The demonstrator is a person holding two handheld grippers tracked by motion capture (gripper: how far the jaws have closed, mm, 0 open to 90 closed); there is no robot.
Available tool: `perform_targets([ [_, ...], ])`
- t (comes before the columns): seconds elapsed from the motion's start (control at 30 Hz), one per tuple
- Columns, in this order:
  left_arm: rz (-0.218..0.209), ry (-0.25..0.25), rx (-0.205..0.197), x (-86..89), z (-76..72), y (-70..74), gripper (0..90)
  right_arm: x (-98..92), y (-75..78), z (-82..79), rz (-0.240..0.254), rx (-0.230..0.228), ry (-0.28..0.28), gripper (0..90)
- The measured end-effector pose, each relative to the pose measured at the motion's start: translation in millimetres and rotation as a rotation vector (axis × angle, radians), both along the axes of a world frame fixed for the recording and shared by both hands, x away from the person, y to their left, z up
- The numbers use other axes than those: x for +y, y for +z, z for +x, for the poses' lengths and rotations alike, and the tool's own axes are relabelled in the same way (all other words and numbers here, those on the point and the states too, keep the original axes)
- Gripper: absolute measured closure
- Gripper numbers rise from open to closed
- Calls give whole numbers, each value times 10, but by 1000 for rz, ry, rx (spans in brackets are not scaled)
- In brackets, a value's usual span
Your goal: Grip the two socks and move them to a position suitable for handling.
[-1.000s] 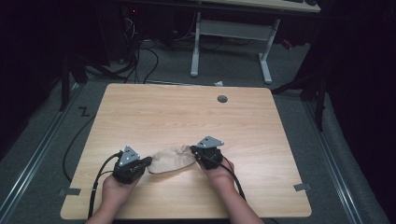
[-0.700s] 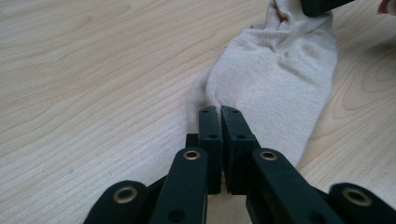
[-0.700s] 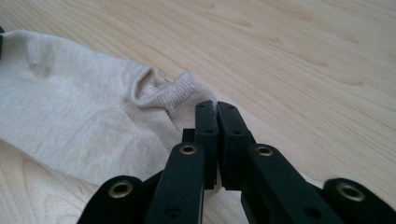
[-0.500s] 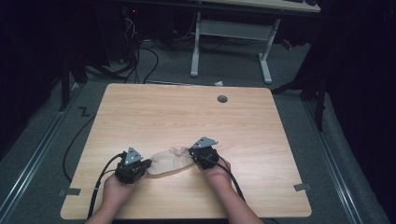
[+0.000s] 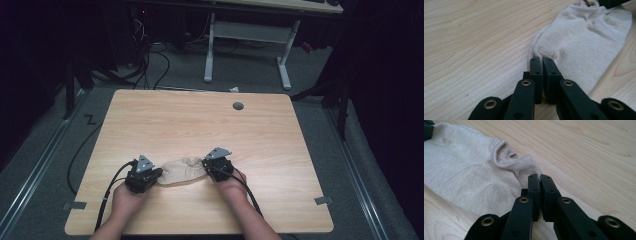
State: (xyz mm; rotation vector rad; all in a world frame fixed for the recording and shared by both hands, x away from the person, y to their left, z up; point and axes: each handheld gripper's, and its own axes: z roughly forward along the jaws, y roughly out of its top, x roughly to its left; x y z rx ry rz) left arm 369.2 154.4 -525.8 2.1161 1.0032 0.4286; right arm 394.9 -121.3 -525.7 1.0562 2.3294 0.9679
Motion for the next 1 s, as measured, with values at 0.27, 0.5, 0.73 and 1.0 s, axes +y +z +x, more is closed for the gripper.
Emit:
perform_targets([
  [0.27, -6, 15, -11, -7, 106, -20, 835, -14, -6, -13, 3, 8, -8, 843],
  [0.5, -71, 54, -53, 79, 72, 106, 701, -60, 72, -71, 34, -9, -29, 725],
  [0.73, -92, 70, -96, 212, -32, 247, 603, -156, 165, -177, 56, -42, -36, 673],
  [1.0, -90, 76, -127, 416, -270, 380, 555, -348, 214, -320, 76, -67, -58, 588],
])
